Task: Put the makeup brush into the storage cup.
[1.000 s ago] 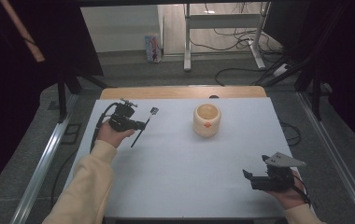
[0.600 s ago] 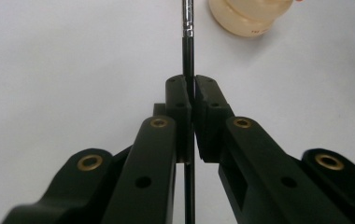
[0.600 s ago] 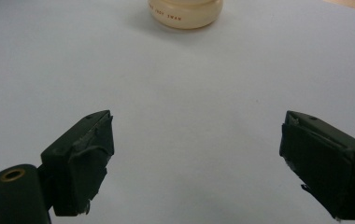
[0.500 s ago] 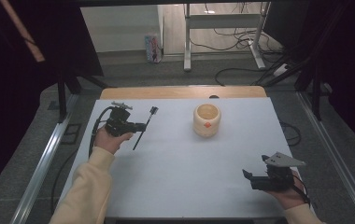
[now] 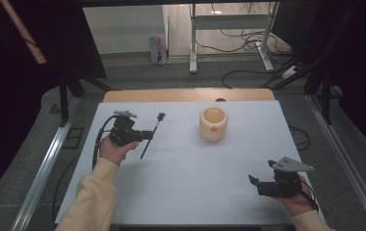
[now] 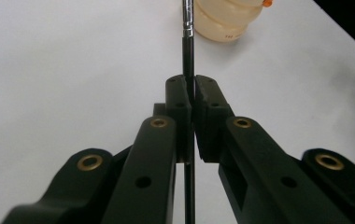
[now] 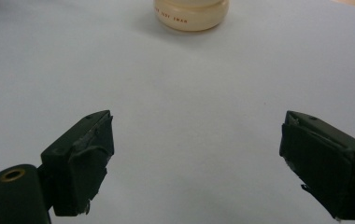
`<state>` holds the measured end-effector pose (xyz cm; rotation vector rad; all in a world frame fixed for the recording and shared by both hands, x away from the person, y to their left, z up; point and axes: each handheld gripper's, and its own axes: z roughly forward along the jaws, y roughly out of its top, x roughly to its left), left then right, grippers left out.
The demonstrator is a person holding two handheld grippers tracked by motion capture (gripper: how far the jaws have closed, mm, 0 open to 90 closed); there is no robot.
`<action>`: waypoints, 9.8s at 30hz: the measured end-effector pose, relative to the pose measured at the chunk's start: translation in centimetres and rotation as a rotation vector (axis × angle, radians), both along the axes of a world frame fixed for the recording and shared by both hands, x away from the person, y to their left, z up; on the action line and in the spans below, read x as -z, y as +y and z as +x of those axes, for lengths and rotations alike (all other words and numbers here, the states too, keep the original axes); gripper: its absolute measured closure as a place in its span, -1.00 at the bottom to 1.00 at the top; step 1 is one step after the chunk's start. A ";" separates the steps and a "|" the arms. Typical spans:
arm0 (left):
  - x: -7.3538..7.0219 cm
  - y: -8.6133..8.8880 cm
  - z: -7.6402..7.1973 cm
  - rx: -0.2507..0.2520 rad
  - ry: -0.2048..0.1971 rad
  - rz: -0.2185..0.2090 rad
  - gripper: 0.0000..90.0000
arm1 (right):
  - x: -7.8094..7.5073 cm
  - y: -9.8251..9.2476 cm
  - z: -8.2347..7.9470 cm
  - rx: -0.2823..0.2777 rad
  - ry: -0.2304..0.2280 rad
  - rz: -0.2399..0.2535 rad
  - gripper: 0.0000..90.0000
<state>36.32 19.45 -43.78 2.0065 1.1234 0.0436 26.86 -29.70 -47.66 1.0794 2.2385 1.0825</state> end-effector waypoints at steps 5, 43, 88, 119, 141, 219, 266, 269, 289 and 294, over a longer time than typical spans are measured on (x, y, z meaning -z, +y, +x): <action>0.1 0.0 -0.4 0.003 -0.006 -0.010 0.92 | 0.0 0.0 0.0 -0.002 0.000 -0.001 -0.77; 0.7 -2.3 -1.3 0.046 -0.012 -0.040 0.92 | -0.1 1.8 0.3 -0.041 0.030 0.054 -0.76; 0.3 -4.1 -1.4 0.085 -0.025 -0.059 0.92 | 0.8 10.0 2.3 -0.143 0.140 0.216 -0.70; 0.3 -4.6 -1.5 0.092 -0.030 -0.073 0.92 | 1.1 16.2 3.6 -0.225 0.161 0.269 -0.65; 0.1 -6.7 -1.6 0.117 -0.036 -0.086 0.92 | 0.9 17.8 3.9 -0.237 0.191 0.374 -0.47; -0.2 -3.1 -4.2 0.017 -0.147 0.055 -0.67 | 1.4 18.5 7.1 -0.247 0.334 0.559 0.89; 5.1 2.1 -10.2 -0.126 -0.118 0.171 -0.66 | -0.5 17.1 7.2 -0.255 0.232 0.556 0.89; 5.3 2.7 -10.6 -0.134 -0.119 0.178 -0.67 | -0.6 17.1 7.2 -0.253 0.232 0.556 0.89; 6.7 5.3 -12.2 -0.184 -0.104 0.222 -0.67 | -2.0 16.6 7.9 -0.248 0.188 0.569 0.89; 6.9 5.4 -12.0 -0.198 -0.097 0.230 -0.67 | -3.0 16.1 8.5 -0.241 0.165 0.580 0.89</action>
